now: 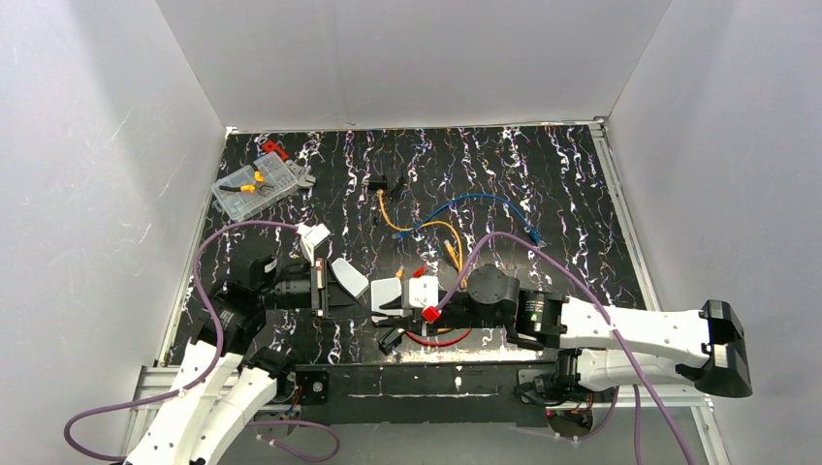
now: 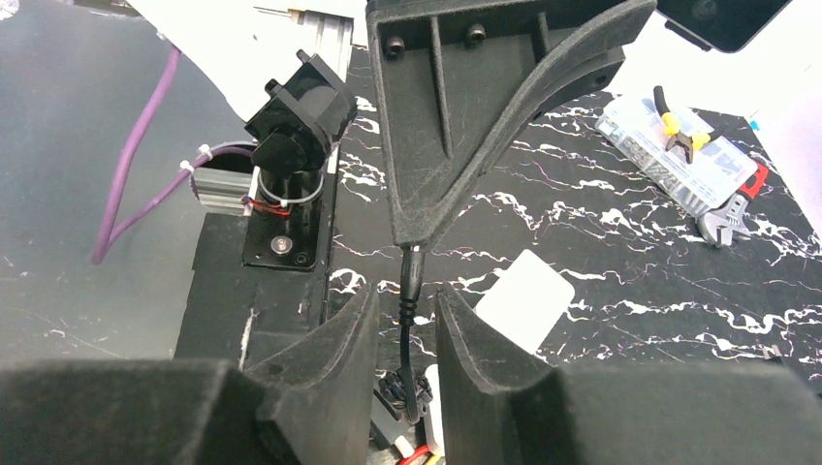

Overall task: Insert the plug into the switch port
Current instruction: Adjust the power at the center of the board.

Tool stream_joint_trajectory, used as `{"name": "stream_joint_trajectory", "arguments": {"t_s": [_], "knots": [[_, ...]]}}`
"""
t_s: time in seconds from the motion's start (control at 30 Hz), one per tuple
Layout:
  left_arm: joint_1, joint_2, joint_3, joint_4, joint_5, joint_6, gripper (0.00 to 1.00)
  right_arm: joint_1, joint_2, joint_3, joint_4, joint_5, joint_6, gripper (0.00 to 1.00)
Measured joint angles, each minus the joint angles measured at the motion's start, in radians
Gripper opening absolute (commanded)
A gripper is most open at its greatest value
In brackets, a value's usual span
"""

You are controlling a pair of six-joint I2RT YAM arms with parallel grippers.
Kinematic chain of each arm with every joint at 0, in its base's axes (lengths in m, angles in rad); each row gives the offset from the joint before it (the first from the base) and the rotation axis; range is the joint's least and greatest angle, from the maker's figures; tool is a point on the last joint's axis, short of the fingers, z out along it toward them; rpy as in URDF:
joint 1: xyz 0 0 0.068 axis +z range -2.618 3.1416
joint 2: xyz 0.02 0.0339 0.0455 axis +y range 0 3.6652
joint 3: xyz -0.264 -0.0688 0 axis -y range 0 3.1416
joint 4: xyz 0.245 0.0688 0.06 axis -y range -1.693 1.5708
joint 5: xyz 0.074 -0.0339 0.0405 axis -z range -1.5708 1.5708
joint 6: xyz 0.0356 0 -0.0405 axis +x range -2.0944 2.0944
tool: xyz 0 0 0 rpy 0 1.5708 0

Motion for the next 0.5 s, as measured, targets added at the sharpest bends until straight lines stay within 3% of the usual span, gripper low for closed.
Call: {"name": "stream_joint_trajectory", "arguments": {"t_s": [0.5], "knots": [[0.0, -0.002, 0.0, 0.0, 0.006, 0.0, 0.0, 0.0, 0.021, 0.0, 0.003, -0.013, -0.001, 0.2]]}}
